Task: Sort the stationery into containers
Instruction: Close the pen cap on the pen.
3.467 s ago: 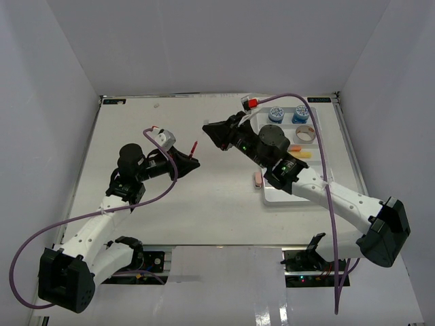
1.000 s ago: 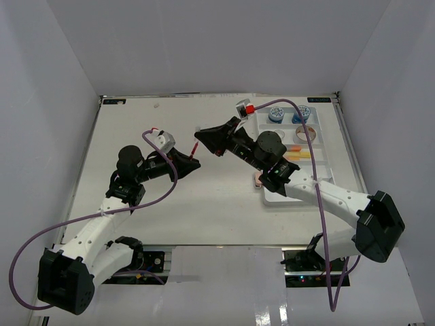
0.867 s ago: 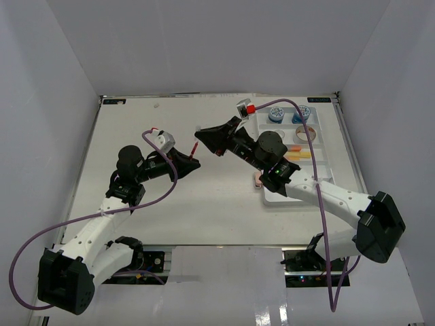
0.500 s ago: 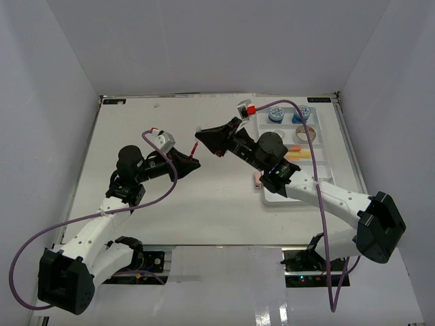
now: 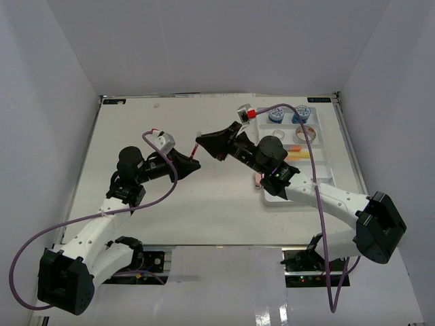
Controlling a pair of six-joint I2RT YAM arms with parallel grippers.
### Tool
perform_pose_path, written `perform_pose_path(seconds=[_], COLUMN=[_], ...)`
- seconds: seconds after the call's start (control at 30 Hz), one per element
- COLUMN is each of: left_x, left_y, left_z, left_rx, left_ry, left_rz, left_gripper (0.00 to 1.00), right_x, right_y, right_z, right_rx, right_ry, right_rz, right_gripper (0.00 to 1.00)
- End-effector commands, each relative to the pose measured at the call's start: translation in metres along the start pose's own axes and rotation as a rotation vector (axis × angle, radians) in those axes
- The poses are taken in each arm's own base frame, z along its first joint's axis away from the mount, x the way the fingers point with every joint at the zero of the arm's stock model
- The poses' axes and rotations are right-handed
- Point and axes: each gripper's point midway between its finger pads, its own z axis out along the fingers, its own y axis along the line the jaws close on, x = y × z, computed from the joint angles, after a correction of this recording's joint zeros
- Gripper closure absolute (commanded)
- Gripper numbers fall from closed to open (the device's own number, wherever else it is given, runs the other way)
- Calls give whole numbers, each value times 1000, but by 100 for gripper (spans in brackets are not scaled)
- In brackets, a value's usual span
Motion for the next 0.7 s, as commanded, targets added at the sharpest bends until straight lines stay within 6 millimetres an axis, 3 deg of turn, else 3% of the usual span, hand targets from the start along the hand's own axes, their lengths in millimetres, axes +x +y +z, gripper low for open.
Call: perform_pose_path(seconds=[0.0,0.33,0.67], left_x=[-10,-13,-38], left_y=[-6,-11,-19], left_z=[-2,-3,-1], left_rx=[13,31,63], left_ry=[-38,-66,-167], left_rz=[40,47,64], left_gripper=[100,100,100], right_x=[-17,-6,-8], right_y=[15,18,25], right_z=[-1,0,1], right_rx=[-62,-105,-156], right_ry=[-66,-73,-99], right_rz=[11,39,-2], right_gripper=[92,85,80])
